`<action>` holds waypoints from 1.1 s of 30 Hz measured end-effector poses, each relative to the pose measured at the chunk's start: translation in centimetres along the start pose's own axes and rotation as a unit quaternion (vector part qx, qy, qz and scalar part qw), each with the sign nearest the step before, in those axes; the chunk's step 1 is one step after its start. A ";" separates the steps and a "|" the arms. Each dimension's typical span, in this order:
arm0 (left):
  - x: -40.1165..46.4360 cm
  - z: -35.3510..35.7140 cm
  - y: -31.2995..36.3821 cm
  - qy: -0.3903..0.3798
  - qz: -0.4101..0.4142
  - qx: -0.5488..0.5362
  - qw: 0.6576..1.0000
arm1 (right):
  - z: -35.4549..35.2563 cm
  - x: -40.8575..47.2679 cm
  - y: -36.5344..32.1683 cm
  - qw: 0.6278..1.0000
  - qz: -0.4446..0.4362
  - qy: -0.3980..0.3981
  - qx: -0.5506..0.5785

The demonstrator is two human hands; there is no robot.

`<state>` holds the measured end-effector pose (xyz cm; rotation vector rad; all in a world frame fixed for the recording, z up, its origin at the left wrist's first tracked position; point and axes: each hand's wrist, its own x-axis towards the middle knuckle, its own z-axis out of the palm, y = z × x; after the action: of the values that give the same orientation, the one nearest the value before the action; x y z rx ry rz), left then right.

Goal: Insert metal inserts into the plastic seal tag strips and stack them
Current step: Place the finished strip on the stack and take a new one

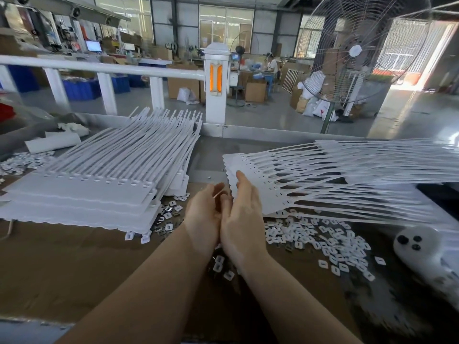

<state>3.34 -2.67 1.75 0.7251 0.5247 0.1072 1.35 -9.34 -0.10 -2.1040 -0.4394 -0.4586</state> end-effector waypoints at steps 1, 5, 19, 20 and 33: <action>0.0 -0.2 0.1 0.001 -0.008 -0.014 1.000 | 0.1 0.0 0.2 0.999 -0.011 -0.006 -0.039; 0.1 -0.6 0.6 0.018 -0.018 -0.094 0.995 | 0.1 0.0 0.9 0.997 -0.003 -0.036 -0.068; 0.8 -1.9 2.7 0.084 0.088 -0.045 0.992 | -1.2 -0.5 0.5 0.983 -0.068 -0.133 0.108; 0.8 -2.1 3.0 0.091 0.126 0.004 0.988 | -1.2 -0.5 0.7 0.985 -0.073 -0.137 0.074; 1.8 -8.9 8.1 0.256 0.250 0.760 0.543 | -0.4 -1.1 1.4 0.969 -0.123 -0.192 -0.091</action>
<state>1.19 9.29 0.73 2.6627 0.9211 0.4328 1.01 -10.51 -1.40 -2.3332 -0.9204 -0.2337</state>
